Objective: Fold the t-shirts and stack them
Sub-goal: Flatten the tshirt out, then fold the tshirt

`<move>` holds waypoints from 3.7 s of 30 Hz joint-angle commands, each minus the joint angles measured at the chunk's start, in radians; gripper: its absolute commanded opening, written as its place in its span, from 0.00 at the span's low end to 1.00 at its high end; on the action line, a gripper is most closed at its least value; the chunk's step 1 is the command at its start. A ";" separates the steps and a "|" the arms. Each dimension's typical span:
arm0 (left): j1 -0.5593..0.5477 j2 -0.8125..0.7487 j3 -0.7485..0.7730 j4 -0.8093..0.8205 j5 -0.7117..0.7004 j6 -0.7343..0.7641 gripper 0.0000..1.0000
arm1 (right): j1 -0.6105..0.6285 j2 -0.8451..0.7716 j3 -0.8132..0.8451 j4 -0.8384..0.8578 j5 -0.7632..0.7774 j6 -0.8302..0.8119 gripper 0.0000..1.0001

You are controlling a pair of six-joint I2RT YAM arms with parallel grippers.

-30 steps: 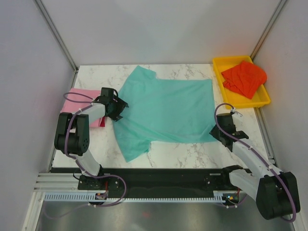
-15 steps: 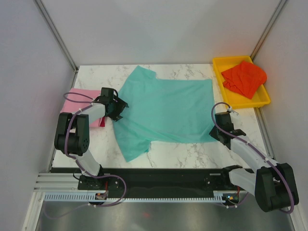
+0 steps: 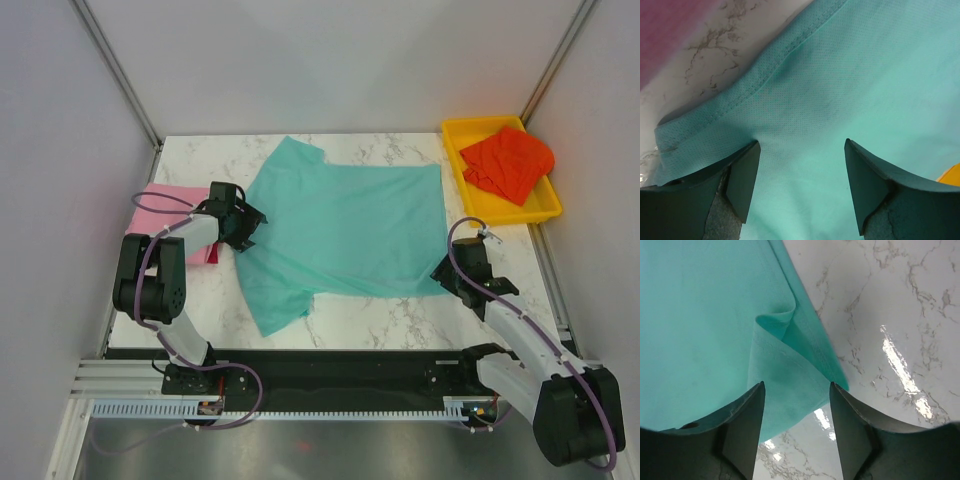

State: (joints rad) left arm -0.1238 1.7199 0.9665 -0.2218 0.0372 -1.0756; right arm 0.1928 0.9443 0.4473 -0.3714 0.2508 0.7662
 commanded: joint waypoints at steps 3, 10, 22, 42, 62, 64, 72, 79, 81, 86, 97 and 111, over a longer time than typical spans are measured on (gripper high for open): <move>0.003 -0.005 -0.017 -0.037 -0.028 0.016 0.77 | -0.001 0.060 0.028 -0.008 0.028 0.015 0.62; 0.003 -0.005 -0.014 -0.039 -0.028 0.016 0.77 | -0.001 0.134 0.004 0.046 0.018 0.028 0.47; 0.004 0.001 -0.012 -0.040 -0.033 0.014 0.77 | 0.000 0.008 -0.038 -0.018 0.004 0.073 0.00; 0.006 -0.005 -0.012 -0.044 -0.028 0.016 0.77 | 0.000 0.056 0.034 -0.040 -0.036 0.136 0.51; 0.010 0.030 -0.002 -0.047 -0.033 0.016 0.76 | 0.002 0.031 -0.005 -0.083 0.041 0.150 0.00; 0.016 0.050 0.003 -0.050 -0.033 0.016 0.76 | 0.000 0.008 -0.013 -0.110 0.050 0.162 0.00; 0.019 0.064 0.011 -0.057 -0.033 0.019 0.77 | 0.002 -0.081 0.025 -0.253 0.082 0.214 0.02; 0.021 0.064 0.011 -0.057 -0.033 0.019 0.76 | 0.003 -0.081 0.105 -0.441 0.123 0.291 0.08; 0.021 0.061 0.012 -0.059 -0.033 0.020 0.76 | 0.008 -0.067 0.123 -0.468 0.117 0.317 0.12; 0.019 0.043 0.008 -0.059 -0.033 0.026 0.77 | 0.031 -0.053 0.134 -0.489 0.116 0.337 0.25; -0.039 -0.175 -0.017 -0.129 -0.095 0.083 0.96 | 0.034 -0.026 0.136 -0.351 0.104 0.228 0.39; -0.114 -0.647 -0.173 -0.599 -0.131 0.072 0.99 | 0.036 0.137 0.028 -0.143 0.036 0.236 0.44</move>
State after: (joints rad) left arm -0.2020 1.1625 0.8486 -0.6689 -0.0780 -1.0004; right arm 0.2237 1.0599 0.4835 -0.5854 0.3046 0.9985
